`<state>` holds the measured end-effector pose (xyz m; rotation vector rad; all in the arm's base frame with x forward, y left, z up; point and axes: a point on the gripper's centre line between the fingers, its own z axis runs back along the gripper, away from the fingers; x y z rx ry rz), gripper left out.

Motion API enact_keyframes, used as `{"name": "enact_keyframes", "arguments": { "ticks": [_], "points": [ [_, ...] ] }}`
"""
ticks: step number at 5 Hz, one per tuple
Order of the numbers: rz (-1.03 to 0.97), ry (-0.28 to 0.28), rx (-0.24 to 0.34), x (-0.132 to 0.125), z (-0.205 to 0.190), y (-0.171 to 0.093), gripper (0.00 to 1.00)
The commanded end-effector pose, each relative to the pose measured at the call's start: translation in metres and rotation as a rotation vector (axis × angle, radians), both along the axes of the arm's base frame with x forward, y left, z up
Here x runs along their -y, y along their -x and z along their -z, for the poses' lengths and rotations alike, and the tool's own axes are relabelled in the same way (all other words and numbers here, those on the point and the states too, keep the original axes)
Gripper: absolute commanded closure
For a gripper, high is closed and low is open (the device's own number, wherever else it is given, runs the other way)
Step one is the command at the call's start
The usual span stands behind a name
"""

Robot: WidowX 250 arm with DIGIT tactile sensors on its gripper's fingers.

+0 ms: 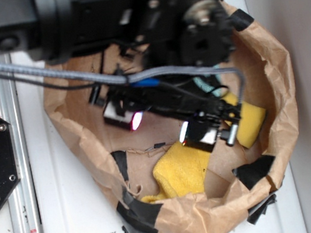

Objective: Grab the yellow cloth.

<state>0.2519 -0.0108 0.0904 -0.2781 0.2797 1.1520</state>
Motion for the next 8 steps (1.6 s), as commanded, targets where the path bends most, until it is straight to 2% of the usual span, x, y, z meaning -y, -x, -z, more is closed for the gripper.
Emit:
{"name": "enact_keyframes", "arguments": {
  "ticks": [1,2,3,4,5,6,7,8],
  "points": [
    [-0.005,0.178,0.064,0.062,0.024,-0.015,0.00],
    [0.006,0.310,0.079,0.091,0.035,-0.018,0.00],
    [0.094,0.313,-0.061,0.116,0.042,0.003,0.11],
    [0.124,0.284,-0.083,0.121,0.035,0.017,1.00],
    [0.183,0.259,0.003,0.113,0.019,0.011,1.00],
    [0.199,0.155,0.183,0.080,-0.020,-0.007,1.00],
    [0.198,0.067,0.309,0.040,-0.060,-0.018,1.00],
    [0.213,-0.025,0.378,0.012,-0.088,-0.021,1.00]
  ]
}}
